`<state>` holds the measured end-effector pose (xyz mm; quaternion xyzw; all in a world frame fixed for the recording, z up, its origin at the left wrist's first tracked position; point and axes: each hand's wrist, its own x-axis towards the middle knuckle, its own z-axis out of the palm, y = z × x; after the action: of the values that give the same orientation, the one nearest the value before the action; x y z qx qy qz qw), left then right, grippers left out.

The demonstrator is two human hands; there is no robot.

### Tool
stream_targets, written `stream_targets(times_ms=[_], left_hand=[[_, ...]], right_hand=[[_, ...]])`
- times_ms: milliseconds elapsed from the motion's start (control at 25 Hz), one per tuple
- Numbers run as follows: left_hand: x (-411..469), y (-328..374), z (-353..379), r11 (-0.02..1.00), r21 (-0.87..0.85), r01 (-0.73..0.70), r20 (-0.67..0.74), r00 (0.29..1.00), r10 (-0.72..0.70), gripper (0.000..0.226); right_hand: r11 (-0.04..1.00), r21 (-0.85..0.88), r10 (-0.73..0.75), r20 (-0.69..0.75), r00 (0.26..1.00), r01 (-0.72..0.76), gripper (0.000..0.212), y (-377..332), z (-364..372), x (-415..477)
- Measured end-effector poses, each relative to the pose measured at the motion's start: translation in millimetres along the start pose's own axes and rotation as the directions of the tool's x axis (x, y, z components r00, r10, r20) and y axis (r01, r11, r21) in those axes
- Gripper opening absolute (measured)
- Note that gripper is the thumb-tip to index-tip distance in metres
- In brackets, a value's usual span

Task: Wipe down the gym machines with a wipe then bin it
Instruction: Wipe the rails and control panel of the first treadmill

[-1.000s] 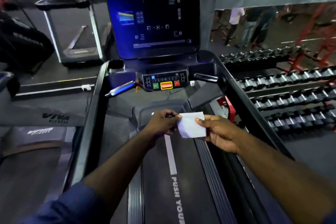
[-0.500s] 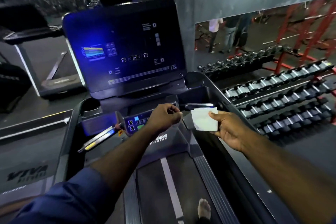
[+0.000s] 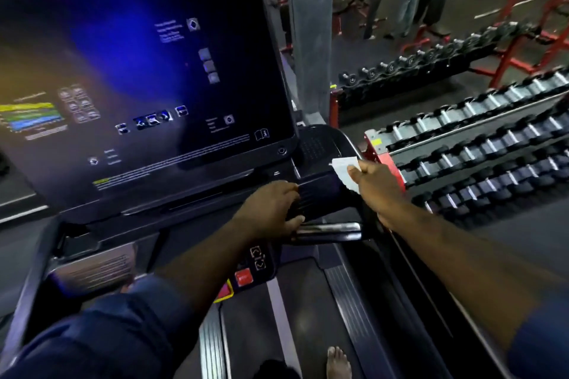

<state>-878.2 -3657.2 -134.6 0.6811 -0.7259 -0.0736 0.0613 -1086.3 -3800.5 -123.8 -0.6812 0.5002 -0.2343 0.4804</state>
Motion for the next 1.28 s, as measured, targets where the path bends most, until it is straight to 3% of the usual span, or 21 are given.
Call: stream_targets(times_ms=[120,160,240,320,400,520,760,840,920,1000,1080,1160,1280], left_hand=[[25.3,-28.4,6.9,0.979,0.135,-0.154,0.02,0.988,0.153,0.044],[29.6,-34.4,9.5,0.98,0.114,-0.163,0.02,0.987,0.161,0.041],[35.7,-41.0,17.2,0.989,-0.04,-0.14,0.062,0.988,0.142,0.037],[40.3,-47.3,28.6,0.97,-0.22,-0.101,0.082,0.989,0.122,0.037],[42.4,-52.5,35.9,0.947,-0.308,-0.091,0.055,0.992,0.113,0.032],[45.7,-59.7,42.0,0.939,-0.33,-0.097,0.067,0.99,0.126,0.03],[47.0,-56.3,37.8,0.936,-0.348,-0.053,0.111,0.989,0.098,0.035],[46.9,-56.6,40.0,0.935,-0.353,-0.033,0.102,0.992,0.073,0.035],[45.8,-56.1,42.5,0.939,-0.343,-0.014,0.097,0.994,0.05,0.036],[46.8,-56.4,42.8,0.939,-0.343,-0.001,0.099,0.994,0.037,0.036],[48.1,-57.1,42.9,0.938,-0.346,-0.021,0.087,0.995,0.054,0.038],[49.1,-58.7,44.1,0.936,-0.35,-0.02,0.091,0.994,0.055,0.04],[47.5,-59.9,46.3,0.933,-0.361,0.003,0.094,0.995,0.033,0.041]], right_hand=[[0.957,-0.232,-0.193,-0.068,0.979,0.172,0.033,-8.6,7.4,41.2],[0.93,-0.27,-0.266,-0.02,0.964,0.251,0.039,-7.8,14.5,53.3],[0.845,-0.374,-0.318,0.222,0.922,0.381,0.048,-0.3,36.1,70.6],[0.668,-0.534,-0.288,0.458,0.841,0.519,0.059,20.6,64.3,73.8],[0.472,-0.634,-0.314,0.528,0.789,0.612,0.07,35.6,76.8,59.9],[0.37,-0.613,-0.358,0.6,0.715,0.699,0.072,44.1,67.9,46.4],[0.416,-0.754,-0.252,0.442,0.861,0.509,0.075,27.4,56.3,116.7],[0.431,-0.702,-0.265,0.503,0.823,0.567,0.075,12.3,78.1,134.8],[0.378,-0.627,-0.323,0.601,0.731,0.682,0.069,7.0,91.3,127.7],[0.338,-0.547,-0.355,0.68,0.642,0.766,0.064,16.3,78.0,108.7],[0.318,-0.511,-0.365,0.711,0.601,0.798,0.066,29.3,51.7,92.0],[0.33,-0.544,-0.346,0.69,0.635,0.771,0.069,37.6,32.5,99.9],[0.404,-0.673,-0.308,0.537,0.785,0.619,0.071,27.7,39.7,147.5]])
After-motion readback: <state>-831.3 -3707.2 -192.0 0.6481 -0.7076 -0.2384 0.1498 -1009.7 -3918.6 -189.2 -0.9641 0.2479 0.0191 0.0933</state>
